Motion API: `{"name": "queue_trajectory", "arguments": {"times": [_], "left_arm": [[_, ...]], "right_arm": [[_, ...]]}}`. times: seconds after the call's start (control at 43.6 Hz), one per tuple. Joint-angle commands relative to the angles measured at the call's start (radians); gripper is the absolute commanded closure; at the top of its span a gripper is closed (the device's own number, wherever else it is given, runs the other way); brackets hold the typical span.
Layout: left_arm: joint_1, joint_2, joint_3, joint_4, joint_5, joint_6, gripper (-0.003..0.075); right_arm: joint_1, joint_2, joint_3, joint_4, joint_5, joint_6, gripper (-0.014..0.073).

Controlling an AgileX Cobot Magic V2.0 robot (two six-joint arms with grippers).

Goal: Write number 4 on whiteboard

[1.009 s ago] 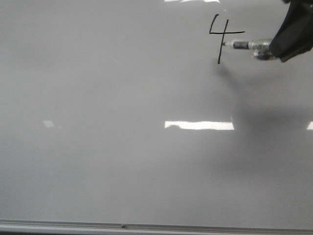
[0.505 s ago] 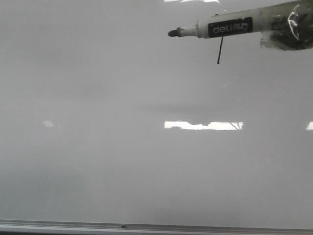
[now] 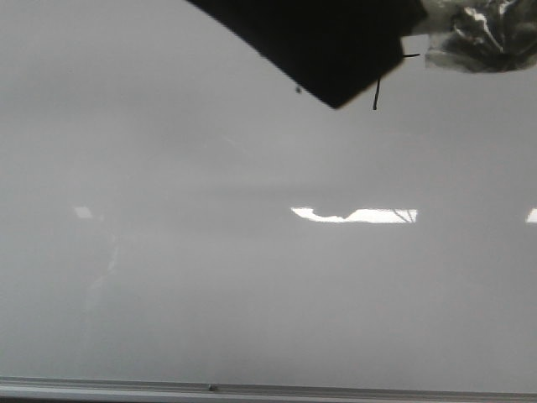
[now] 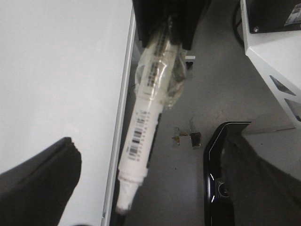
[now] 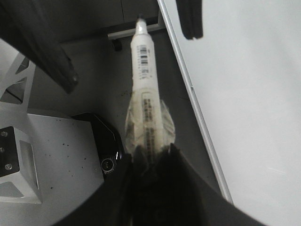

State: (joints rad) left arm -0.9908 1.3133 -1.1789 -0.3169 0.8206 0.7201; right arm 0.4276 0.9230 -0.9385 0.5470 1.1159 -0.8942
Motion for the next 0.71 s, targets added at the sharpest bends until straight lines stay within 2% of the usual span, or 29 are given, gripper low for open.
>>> {"name": "queue_trajectory", "arguments": {"times": [0.0,0.115,0.183,0.344,0.505,0.573,0.642,0.688], "left_arm": [[-0.009,-0.003,-0.027,-0.027,-0.088,-0.002,0.0132],[-0.009,0.007,-0.027,-0.035,-0.106,-0.002,0.0144],[-0.009,0.007,-0.027,-0.037,-0.111,-0.002,0.0196],[-0.009,0.007,-0.027,-0.039,-0.101,-0.002,0.0416],[-0.009,0.007,-0.027,-0.039,-0.103,-0.002,0.0584],[-0.009,0.007,-0.027,-0.039,-0.108,-0.002,0.0638],[-0.009,0.007,-0.027,-0.039,-0.108,-0.002,0.0678],[-0.009,0.007,-0.027,-0.039,-0.11,-0.002,0.0697]], "right_arm": [[0.002,-0.011,-0.036,0.045,-0.025,-0.013,0.0655],[0.002,-0.011,-0.036,0.045,-0.026,-0.013,0.0655],[0.002,-0.011,-0.036,0.045,-0.026,-0.013,0.0655],[0.002,-0.011,-0.036,0.045,-0.028,-0.013,0.0655],[0.002,-0.011,-0.036,0.045,-0.033,-0.013,0.0634],[0.002,-0.011,-0.036,0.045,-0.035,-0.013,0.0565],[0.002,-0.011,-0.036,0.045,-0.032,-0.013,0.0435],[0.002,-0.011,-0.036,0.045,-0.03,-0.013,0.0305]]}}
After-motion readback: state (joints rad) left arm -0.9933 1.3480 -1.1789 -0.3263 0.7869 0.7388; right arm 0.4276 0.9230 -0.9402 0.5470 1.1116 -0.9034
